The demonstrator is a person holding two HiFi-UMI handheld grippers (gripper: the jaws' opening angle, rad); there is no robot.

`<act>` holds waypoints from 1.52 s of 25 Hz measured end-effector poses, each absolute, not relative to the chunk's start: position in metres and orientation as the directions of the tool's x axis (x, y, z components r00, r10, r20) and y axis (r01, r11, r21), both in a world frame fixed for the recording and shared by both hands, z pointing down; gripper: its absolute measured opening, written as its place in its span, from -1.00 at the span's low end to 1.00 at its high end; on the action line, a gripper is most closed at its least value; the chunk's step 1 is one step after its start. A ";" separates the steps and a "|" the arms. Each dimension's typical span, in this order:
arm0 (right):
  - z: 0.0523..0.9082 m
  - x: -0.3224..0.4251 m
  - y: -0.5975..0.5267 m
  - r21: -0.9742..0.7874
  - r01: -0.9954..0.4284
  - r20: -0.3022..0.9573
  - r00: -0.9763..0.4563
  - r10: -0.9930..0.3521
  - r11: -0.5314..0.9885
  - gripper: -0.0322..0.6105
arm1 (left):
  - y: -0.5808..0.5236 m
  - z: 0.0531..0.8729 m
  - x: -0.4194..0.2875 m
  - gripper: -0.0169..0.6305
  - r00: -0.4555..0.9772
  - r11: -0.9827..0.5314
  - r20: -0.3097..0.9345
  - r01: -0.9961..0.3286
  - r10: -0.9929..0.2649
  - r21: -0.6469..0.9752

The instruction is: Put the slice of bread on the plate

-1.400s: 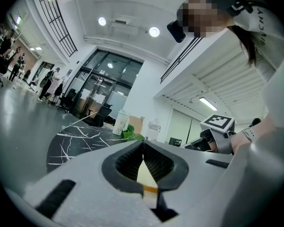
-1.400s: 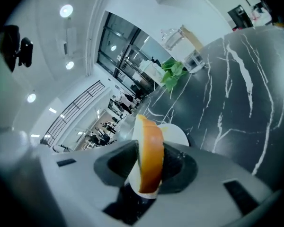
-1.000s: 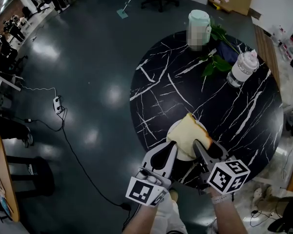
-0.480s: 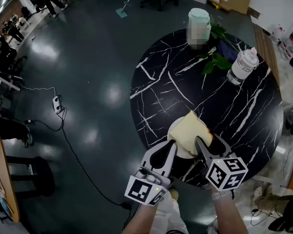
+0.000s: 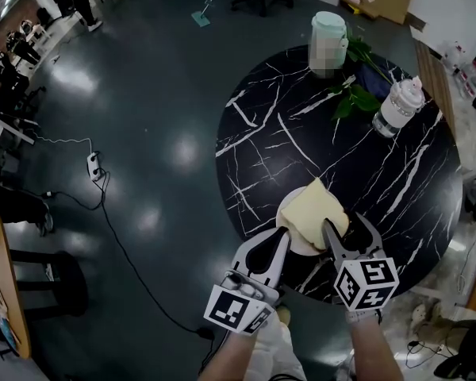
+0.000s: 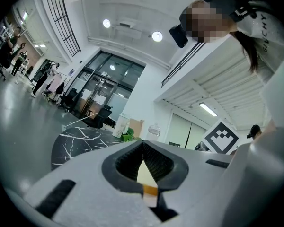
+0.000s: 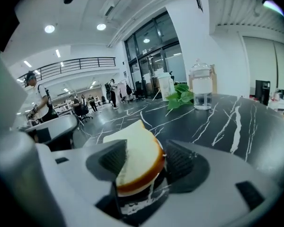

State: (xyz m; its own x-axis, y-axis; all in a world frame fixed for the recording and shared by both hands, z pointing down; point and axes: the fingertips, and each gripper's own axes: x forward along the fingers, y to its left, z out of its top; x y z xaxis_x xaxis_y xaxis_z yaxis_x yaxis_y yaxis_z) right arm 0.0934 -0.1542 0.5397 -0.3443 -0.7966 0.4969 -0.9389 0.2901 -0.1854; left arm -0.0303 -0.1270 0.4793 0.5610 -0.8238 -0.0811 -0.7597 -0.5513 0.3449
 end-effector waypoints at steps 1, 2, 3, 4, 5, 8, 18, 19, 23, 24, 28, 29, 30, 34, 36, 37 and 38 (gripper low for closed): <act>0.539 0.094 -0.154 -0.185 -0.940 0.491 -0.340 -0.802 0.286 -0.17 | -0.127 0.480 -0.031 -0.92 0.561 -0.550 -0.081 -0.758 -0.824 0.349; 0.538 0.095 -0.154 -0.175 -0.943 0.483 -0.333 -0.810 0.283 -0.17 | -0.126 0.480 -0.031 -0.92 0.561 -0.550 -0.080 -0.757 -0.824 0.352; 0.536 0.097 -0.154 -0.156 -0.946 0.472 -0.323 -0.820 0.284 -0.17 | -0.126 0.481 -0.032 -0.92 0.561 -0.549 -0.079 -0.757 -0.824 0.354; 0.534 0.098 -0.155 -0.135 -0.949 0.458 -0.315 -0.831 0.286 -0.17 | -0.125 0.482 -0.033 -0.92 0.560 -0.548 -0.078 -0.757 -0.825 0.355; 0.531 0.098 -0.156 -0.119 -0.950 0.445 -0.312 -0.840 0.289 -0.17 | -0.125 0.482 -0.034 -0.92 0.559 -0.546 -0.076 -0.758 -0.826 0.357; 0.525 0.096 -0.156 -0.119 -0.947 0.420 -0.321 -0.848 0.300 -0.17 | -0.125 0.485 -0.036 -0.92 0.556 -0.541 -0.073 -0.757 -0.828 0.367; 0.512 0.090 -0.137 -0.159 -0.919 0.407 -0.394 -0.824 0.360 -0.17 | -0.121 0.474 -0.022 -0.92 0.584 -0.571 -0.081 -0.740 -0.807 0.355; 0.510 0.091 -0.135 -0.174 -0.917 0.402 -0.398 -0.824 0.358 -0.18 | -0.120 0.474 -0.021 -0.92 0.586 -0.572 -0.078 -0.739 -0.807 0.356; 0.494 0.090 -0.127 -0.191 -0.907 0.372 -0.421 -0.827 0.376 -0.18 | -0.117 0.466 -0.016 -0.92 0.595 -0.580 -0.076 -0.733 -0.800 0.355; 0.490 0.089 -0.125 -0.189 -0.902 0.364 -0.432 -0.825 0.388 -0.19 | -0.116 0.463 -0.014 -0.92 0.598 -0.583 -0.080 -0.731 -0.798 0.354; 0.475 0.085 -0.119 -0.192 -0.887 0.341 -0.461 -0.819 0.420 -0.44 | -0.116 0.449 -0.007 -0.92 0.607 -0.598 -0.092 -0.725 -0.789 0.342; 0.471 0.085 -0.118 -0.193 -0.885 0.337 -0.466 -0.818 0.425 -0.51 | -0.115 0.446 -0.005 -0.92 0.610 -0.601 -0.092 -0.724 -0.787 0.339; 0.467 0.084 -0.116 -0.194 -0.881 0.331 -0.474 -0.816 0.433 -0.57 | -0.115 0.443 -0.004 -0.92 0.613 -0.604 -0.093 -0.722 -0.785 0.338; 0.447 0.075 -0.111 -0.178 -0.855 0.295 -0.518 -0.803 0.486 -0.81 | -0.113 0.434 0.000 -0.92 0.623 -0.613 -0.090 -0.719 -0.777 0.327; 0.440 0.068 -0.105 -0.161 -0.843 0.286 -0.538 -0.793 0.514 -0.83 | -0.110 0.431 0.001 -0.92 0.628 -0.617 -0.083 -0.718 -0.774 0.322; 0.438 0.065 -0.102 -0.156 -0.836 0.283 -0.547 -0.788 0.525 -0.84 | -0.108 0.430 0.001 -0.92 0.632 -0.620 -0.079 -0.717 -0.771 0.319; 0.436 0.063 -0.100 -0.155 -0.830 0.279 -0.556 -0.783 0.535 -0.84 | -0.106 0.429 0.002 -0.92 0.636 -0.623 -0.074 -0.715 -0.768 0.316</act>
